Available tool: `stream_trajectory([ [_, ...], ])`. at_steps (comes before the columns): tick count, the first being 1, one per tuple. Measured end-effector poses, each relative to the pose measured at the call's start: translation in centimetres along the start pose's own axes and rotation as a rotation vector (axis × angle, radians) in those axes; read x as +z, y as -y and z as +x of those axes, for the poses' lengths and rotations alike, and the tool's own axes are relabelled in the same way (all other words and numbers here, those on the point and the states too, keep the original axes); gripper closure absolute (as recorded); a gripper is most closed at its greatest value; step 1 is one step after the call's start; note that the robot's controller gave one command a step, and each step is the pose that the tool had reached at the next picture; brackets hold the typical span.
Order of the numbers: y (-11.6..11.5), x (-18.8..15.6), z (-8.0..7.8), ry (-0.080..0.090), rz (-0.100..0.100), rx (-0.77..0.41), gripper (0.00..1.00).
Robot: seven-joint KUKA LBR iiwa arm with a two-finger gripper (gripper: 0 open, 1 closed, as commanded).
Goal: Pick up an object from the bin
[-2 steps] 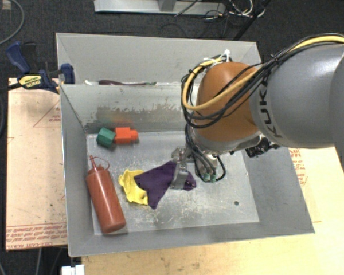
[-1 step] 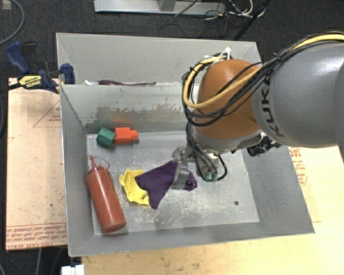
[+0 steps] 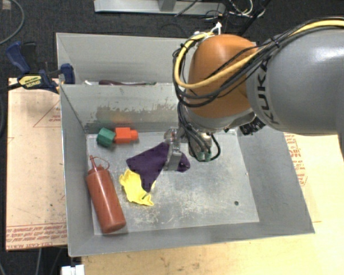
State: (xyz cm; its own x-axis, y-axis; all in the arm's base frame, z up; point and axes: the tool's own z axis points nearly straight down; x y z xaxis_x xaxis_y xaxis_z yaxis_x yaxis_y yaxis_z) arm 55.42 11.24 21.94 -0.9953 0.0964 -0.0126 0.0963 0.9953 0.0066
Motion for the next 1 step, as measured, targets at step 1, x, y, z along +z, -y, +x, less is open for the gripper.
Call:
stream_trajectory([
  [1,2.74,-12.27,2.43,-0.013,0.002,-0.137,1.00],
])
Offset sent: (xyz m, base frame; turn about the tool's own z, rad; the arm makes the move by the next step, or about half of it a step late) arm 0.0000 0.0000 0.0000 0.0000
